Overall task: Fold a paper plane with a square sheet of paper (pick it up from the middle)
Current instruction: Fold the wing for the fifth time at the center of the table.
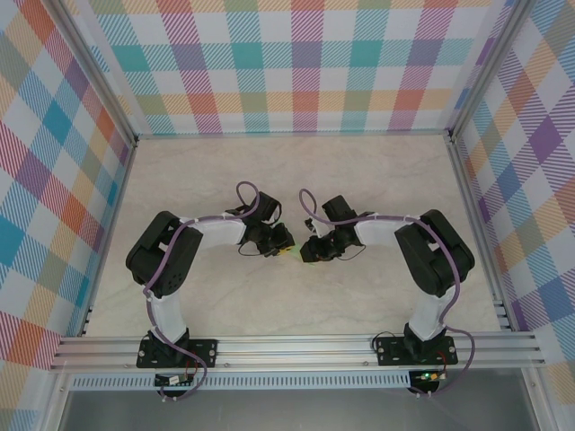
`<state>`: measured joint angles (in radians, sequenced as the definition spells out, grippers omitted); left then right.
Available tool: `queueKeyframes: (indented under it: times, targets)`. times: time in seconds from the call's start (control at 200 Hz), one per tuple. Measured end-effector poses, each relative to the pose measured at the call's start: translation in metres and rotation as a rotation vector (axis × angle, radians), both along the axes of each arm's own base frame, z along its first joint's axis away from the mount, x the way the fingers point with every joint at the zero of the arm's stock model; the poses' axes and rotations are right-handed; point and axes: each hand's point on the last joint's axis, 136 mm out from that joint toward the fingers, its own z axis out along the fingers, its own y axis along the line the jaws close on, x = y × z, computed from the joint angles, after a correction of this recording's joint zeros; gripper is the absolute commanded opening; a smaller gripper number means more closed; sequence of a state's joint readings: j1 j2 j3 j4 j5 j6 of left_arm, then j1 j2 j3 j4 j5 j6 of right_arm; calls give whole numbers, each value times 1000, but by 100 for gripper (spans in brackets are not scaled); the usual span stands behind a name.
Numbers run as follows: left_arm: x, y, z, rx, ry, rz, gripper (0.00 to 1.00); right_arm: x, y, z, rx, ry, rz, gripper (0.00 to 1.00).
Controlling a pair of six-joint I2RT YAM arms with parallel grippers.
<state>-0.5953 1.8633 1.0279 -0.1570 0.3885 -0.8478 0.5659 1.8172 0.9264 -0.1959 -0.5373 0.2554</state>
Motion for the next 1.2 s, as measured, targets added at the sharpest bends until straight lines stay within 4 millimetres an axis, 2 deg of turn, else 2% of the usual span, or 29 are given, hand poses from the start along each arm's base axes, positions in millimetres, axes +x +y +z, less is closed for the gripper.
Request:
queueKeyframes:
  times: [0.395,0.51,0.62,0.76,0.985,1.105,1.2]
  targets:
    - [0,0,0,7,10,-1,18,3,6,-2,-9,-82,39,20]
    - [1,0,0,8,10,-2,18,3,5,-3,-14,-96,49,14]
    - [1,0,0,8,9,-3,18,3,7,-3,-13,-104,54,4]
    - [1,-1,2,4,2,-13,21,2,7,-3,-6,-102,51,0]
    - [4,-2,16,-25,-67,-29,27,8,9,5,83,-32,-19,0]
    - [3,-2,28,-67,-119,-31,27,14,11,15,152,21,-68,0]
    - [1,-4,30,-100,-140,-36,26,18,13,21,195,58,-96,0]
